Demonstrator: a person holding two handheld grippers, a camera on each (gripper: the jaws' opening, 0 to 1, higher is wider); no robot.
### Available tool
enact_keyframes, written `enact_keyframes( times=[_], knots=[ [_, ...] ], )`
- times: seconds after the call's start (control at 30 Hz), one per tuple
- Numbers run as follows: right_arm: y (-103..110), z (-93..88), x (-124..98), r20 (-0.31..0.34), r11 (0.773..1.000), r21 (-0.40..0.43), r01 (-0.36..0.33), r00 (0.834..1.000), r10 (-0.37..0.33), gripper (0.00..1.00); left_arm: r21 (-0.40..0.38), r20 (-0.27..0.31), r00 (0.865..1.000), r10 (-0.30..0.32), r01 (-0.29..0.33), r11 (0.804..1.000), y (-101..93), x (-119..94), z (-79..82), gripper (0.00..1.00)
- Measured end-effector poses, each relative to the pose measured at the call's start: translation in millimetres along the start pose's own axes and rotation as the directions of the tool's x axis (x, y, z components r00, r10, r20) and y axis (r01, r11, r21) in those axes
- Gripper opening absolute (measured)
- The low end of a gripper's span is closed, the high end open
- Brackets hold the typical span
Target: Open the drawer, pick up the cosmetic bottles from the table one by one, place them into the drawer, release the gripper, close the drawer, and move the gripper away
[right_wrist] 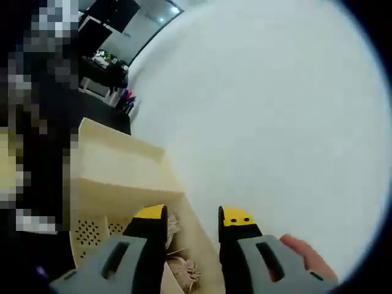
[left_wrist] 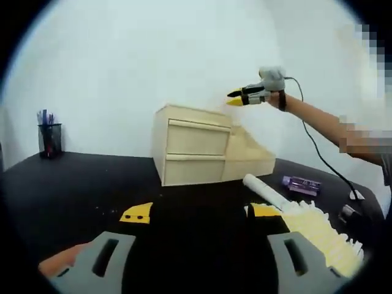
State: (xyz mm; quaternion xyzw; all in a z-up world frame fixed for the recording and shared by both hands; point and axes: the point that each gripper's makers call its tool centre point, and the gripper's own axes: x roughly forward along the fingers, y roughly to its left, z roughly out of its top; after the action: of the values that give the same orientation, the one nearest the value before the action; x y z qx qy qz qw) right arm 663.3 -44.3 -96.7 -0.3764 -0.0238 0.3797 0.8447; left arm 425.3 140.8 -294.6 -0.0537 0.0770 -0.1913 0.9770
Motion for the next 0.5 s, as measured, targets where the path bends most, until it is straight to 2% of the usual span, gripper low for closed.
enact_keyframes(
  times=[0.13,0.27,0.33,0.4,0.5],
  knots=[
    [3,8.5,-29,-0.001,1.0,-0.006,0.011,1.0,-0.011,0.29,0.001,-0.006,1.0,0.006,-0.006,1.0,1.7,0,-0.9,0.54],
    [-3,14.7,-46,-0.011,1.0,-0.012,0.007,1.0,-0.007,0.29,-0.001,-0.01,1.0,0.012,-0.012,1.0,2.9,0,-1.6,0.54],
    [9,18.1,-61,-0.022,1.0,-0.017,-0.005,1.0,0.004,0.29,-0.005,-0.009,1.0,0.015,-0.015,1.0,3.6,-1,-1.4,0.53],
    [13,23.3,-72,-0.027,1.0,-0.013,-0.022,0.999,0.022,0.29,-0.006,-0.006,1.0,0.019,-0.019,1.0,4.2,-1,-0.9,0.53],
    [40,33.7,-96,-0.019,0.999,-0.023,-0.039,0.999,0.039,0.29,-0.008,-0.005,1.0,0.021,-0.021,1.0,3.5,-2,-1.0,0.53]
  ],
)
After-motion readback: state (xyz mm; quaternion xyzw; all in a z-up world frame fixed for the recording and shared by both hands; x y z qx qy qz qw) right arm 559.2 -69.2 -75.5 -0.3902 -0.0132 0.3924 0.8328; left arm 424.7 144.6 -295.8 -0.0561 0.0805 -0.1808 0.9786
